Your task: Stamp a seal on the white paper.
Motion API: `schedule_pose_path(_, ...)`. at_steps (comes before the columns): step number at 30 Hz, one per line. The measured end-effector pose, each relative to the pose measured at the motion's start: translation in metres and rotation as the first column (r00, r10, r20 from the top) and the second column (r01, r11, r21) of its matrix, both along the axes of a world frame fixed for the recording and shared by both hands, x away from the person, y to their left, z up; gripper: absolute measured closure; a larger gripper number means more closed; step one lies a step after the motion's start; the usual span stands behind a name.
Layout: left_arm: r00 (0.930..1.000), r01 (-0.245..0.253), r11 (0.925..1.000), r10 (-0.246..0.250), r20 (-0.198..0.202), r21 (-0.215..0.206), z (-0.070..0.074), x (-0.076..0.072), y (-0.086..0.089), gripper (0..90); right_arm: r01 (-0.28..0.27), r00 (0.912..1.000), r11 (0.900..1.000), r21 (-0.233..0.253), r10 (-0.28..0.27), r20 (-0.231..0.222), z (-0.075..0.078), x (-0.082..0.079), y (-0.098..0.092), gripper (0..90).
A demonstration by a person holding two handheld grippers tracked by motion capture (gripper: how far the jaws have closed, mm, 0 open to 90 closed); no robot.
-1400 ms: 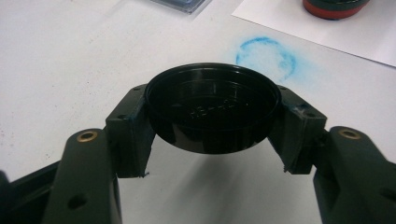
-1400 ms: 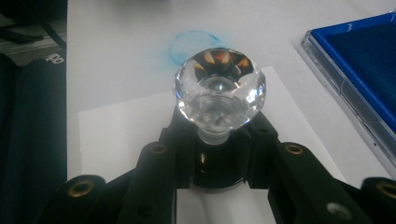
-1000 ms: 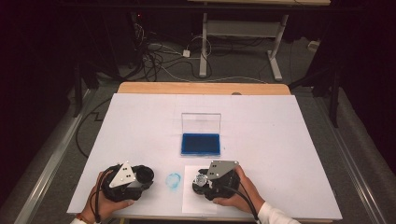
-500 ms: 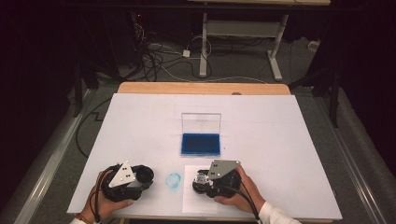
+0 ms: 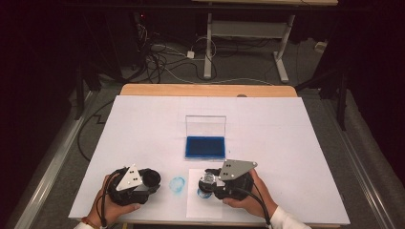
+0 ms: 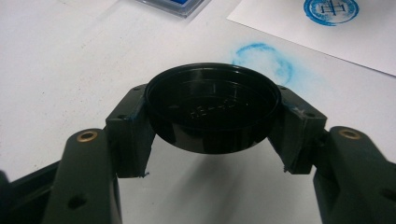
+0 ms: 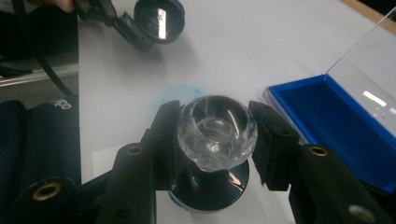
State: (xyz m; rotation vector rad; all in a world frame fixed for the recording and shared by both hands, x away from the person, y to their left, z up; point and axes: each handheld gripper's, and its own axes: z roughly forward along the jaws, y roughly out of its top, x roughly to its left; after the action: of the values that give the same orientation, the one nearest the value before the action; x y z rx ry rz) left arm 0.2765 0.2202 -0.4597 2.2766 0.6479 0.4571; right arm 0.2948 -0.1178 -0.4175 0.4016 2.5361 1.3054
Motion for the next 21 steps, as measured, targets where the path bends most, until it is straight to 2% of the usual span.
schedule_pose_path(6, 1.0, 0.008, 1.0, -0.008, 0.005, 0.005, 0.0, -0.001, -0.001, 36.5, 0.005, 1.0, 0.999, 0.035, -0.006, 0.006, 0.009, 0.0, -0.005, 56.9)
schedule_pose_path(21, 0.9999, 0.016, 0.9999, -0.016, 0.004, 0.004, 0.0, -0.002, -0.002, 36.5, 0.017, 0.9997, 0.998, 0.056, -0.018, 0.018, 0.016, 0.0, -0.009, 56.8)
